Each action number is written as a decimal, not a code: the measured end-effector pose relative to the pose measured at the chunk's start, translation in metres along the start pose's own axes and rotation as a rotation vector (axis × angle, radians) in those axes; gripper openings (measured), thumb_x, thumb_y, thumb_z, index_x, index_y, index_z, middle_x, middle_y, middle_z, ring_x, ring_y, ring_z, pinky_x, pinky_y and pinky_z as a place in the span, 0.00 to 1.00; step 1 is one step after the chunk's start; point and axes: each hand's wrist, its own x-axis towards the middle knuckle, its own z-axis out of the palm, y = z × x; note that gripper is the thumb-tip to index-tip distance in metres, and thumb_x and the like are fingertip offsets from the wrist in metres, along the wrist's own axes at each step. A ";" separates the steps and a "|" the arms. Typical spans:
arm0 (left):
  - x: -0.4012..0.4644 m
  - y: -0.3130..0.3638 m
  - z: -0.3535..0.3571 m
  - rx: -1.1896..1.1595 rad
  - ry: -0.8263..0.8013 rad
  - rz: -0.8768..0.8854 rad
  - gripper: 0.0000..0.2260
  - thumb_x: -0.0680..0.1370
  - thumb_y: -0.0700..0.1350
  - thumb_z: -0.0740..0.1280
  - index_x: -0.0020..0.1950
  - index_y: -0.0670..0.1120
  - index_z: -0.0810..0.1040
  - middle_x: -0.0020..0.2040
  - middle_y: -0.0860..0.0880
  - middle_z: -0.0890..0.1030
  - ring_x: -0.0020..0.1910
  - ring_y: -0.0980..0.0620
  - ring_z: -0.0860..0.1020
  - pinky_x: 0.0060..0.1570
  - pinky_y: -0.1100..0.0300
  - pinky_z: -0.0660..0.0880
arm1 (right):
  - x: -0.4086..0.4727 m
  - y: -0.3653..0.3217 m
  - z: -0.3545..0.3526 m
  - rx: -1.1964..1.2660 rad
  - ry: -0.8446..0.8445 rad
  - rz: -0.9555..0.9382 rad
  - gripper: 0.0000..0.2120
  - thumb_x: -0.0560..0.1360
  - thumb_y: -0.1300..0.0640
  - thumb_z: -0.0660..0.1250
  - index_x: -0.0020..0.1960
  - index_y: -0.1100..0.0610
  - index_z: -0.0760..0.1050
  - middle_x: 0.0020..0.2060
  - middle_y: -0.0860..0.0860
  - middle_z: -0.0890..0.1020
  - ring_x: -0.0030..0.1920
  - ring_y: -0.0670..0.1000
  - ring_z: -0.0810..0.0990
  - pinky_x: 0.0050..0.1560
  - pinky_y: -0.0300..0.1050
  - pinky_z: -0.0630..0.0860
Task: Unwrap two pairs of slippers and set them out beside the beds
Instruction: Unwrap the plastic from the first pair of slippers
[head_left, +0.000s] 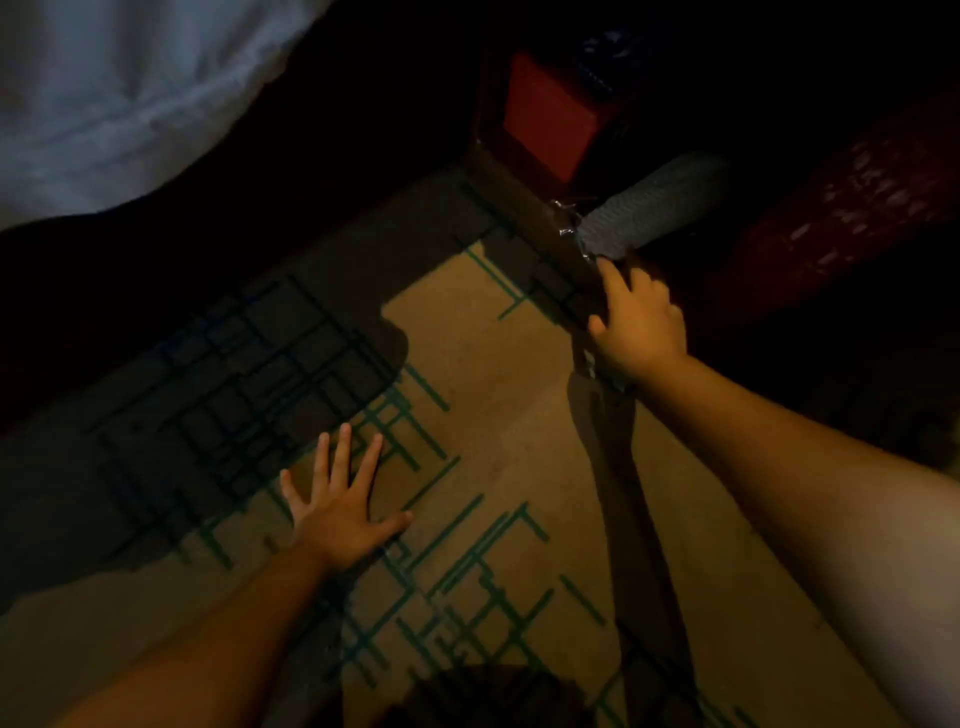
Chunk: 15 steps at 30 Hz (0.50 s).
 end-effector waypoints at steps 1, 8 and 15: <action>0.001 0.000 0.001 0.004 0.004 0.005 0.47 0.57 0.77 0.46 0.67 0.61 0.27 0.67 0.53 0.22 0.69 0.52 0.24 0.67 0.30 0.38 | 0.008 0.001 -0.001 -0.012 -0.036 0.003 0.33 0.75 0.52 0.62 0.75 0.49 0.51 0.70 0.60 0.64 0.69 0.62 0.64 0.64 0.59 0.68; 0.005 -0.003 0.003 0.011 -0.017 0.011 0.49 0.54 0.79 0.44 0.66 0.61 0.26 0.68 0.53 0.22 0.69 0.51 0.24 0.67 0.30 0.37 | 0.056 0.011 0.017 -0.143 -0.204 -0.028 0.37 0.76 0.50 0.61 0.76 0.47 0.40 0.77 0.53 0.40 0.76 0.57 0.39 0.75 0.61 0.47; 0.007 -0.006 0.005 0.011 -0.003 0.015 0.49 0.51 0.81 0.37 0.67 0.62 0.28 0.69 0.51 0.22 0.60 0.56 0.14 0.66 0.30 0.37 | 0.050 0.004 0.024 -0.277 -0.024 -0.057 0.32 0.75 0.59 0.61 0.75 0.51 0.52 0.73 0.59 0.58 0.72 0.63 0.57 0.69 0.60 0.61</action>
